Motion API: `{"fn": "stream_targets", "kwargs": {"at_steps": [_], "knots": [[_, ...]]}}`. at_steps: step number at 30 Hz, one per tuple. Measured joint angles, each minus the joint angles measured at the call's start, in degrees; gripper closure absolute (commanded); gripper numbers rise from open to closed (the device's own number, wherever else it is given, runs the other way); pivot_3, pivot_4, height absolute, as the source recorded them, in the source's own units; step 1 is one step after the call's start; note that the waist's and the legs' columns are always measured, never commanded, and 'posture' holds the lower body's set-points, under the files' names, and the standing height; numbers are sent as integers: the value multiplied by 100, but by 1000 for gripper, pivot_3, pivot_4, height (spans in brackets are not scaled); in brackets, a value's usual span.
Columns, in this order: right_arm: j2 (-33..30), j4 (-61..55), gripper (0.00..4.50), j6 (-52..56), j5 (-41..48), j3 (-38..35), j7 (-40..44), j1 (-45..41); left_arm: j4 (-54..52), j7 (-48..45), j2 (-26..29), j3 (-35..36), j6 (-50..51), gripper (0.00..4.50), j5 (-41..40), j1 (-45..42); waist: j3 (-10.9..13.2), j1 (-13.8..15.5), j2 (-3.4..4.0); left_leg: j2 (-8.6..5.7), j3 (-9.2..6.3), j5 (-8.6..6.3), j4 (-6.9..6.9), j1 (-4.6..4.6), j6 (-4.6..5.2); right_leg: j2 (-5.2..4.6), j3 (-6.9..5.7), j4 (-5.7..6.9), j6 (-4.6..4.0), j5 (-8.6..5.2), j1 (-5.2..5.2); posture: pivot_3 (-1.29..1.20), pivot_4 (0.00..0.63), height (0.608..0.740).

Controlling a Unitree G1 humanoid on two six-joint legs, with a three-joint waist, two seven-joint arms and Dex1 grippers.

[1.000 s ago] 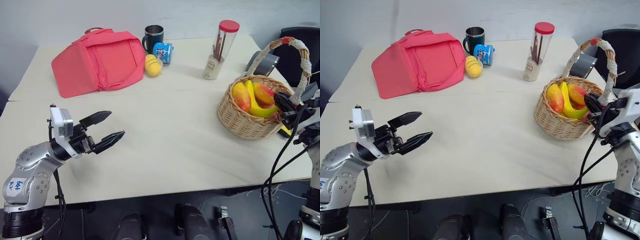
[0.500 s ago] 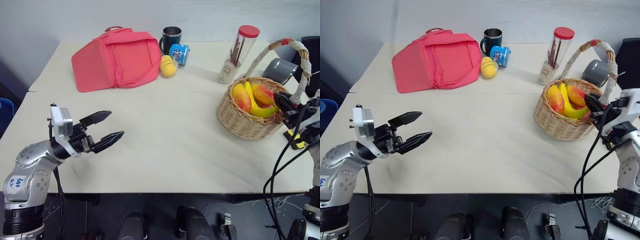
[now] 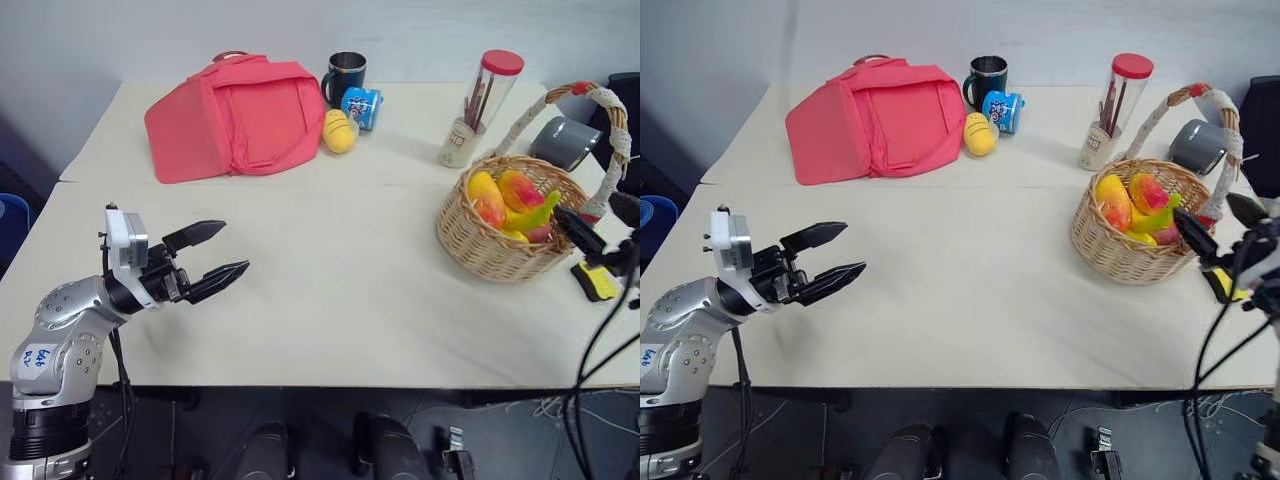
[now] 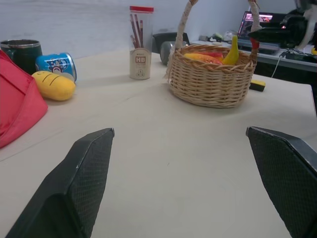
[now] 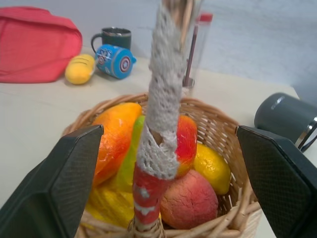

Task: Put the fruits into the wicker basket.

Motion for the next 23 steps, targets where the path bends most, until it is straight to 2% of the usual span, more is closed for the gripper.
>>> {"fn": "stream_targets", "kwargs": {"at_steps": [3,7,9,11,14,18,23], "knots": [[-183,-473,39,62,423,-282,571,484,150,-181,295,61,-20,0,85,129,0,-25,0,6,11,-6,0,8,-1,4,10,-9,0,0,-1,0,150,740],[-853,-754,39,-176,356,-209,1805,1215,347,-425,756,201,-377,0,548,544,1,-45,-1,15,33,-44,-1,27,30,7,35,-19,-3,-2,-3,0,150,740],[-908,-847,39,-415,291,-55,2238,1351,346,-457,779,257,-537,0,687,692,1,-36,-5,19,31,-48,0,27,27,7,52,-23,-4,-2,-2,0,150,740],[-906,-922,39,-749,125,446,2669,1422,276,-464,774,311,-744,0,838,952,2,-38,-8,20,33,-50,0,25,24,5,82,-24,-4,-2,-6,0,150,740],[-505,-645,39,-1377,-318,1527,3040,1043,83,-339,531,357,-1015,0,996,1338,0,-54,-16,28,44,-43,2,30,-2,3,91,-29,-4,-2,-6,0,150,740],[420,862,39,-2499,-1079,2816,3218,63,80,10,69,-3,-1351,0,1410,1408,7,-39,-23,17,58,-39,10,31,-2,8,93,-9,-5,0,-16,0,150,740],[770,1710,39,-3330,-1368,3151,3222,-537,37,238,58,-75,-1507,0,1641,1432,9,-24,-21,16,60,-37,12,26,-2,5,92,-7,-5,0,-21,0,150,740]]}}
